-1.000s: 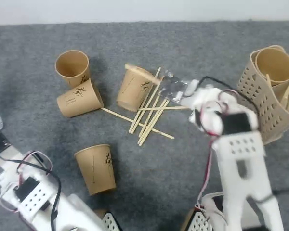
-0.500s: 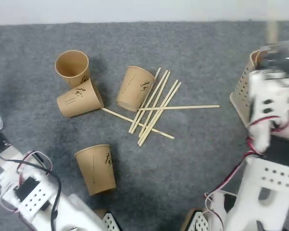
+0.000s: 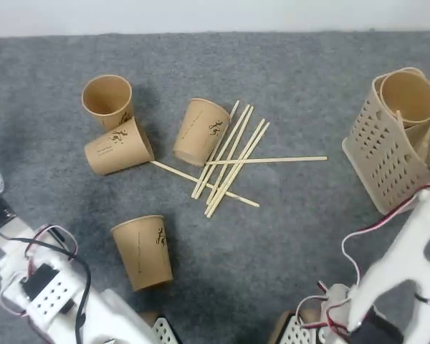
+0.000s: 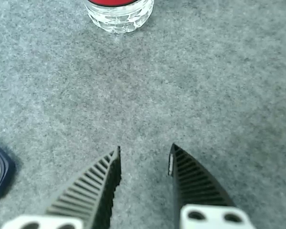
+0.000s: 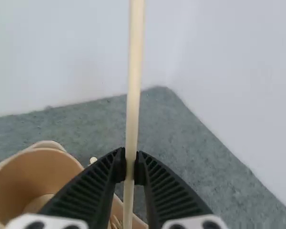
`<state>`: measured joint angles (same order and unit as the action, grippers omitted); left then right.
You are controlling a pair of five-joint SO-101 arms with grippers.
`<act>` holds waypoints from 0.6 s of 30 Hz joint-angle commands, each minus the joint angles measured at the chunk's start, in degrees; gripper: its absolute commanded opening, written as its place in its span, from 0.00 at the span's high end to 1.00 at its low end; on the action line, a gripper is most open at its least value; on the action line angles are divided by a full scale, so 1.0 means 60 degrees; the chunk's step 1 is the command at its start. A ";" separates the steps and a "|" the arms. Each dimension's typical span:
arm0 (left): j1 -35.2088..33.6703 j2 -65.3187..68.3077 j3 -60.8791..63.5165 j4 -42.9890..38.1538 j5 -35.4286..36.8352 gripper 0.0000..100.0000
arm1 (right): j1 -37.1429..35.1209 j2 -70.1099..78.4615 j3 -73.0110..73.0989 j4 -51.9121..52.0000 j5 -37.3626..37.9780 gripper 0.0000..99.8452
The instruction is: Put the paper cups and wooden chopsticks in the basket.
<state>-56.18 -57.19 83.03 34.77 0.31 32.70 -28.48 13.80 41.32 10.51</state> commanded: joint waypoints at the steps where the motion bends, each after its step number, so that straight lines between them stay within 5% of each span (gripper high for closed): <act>1: 0.0073 -0.0176 -0.0022 -0.0220 0.0117 0.83 | 0.0095 -0.0051 -0.0073 -0.0183 -0.0205 0.99; 18: 0.0044 -0.0176 -0.0022 -0.0220 0.0117 0.83 | -0.0154 -0.4110 0.6549 -0.3788 -0.0132 0.99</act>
<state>-56.18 -57.19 83.03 34.77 0.31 32.35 -47.47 49.05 22.07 9.63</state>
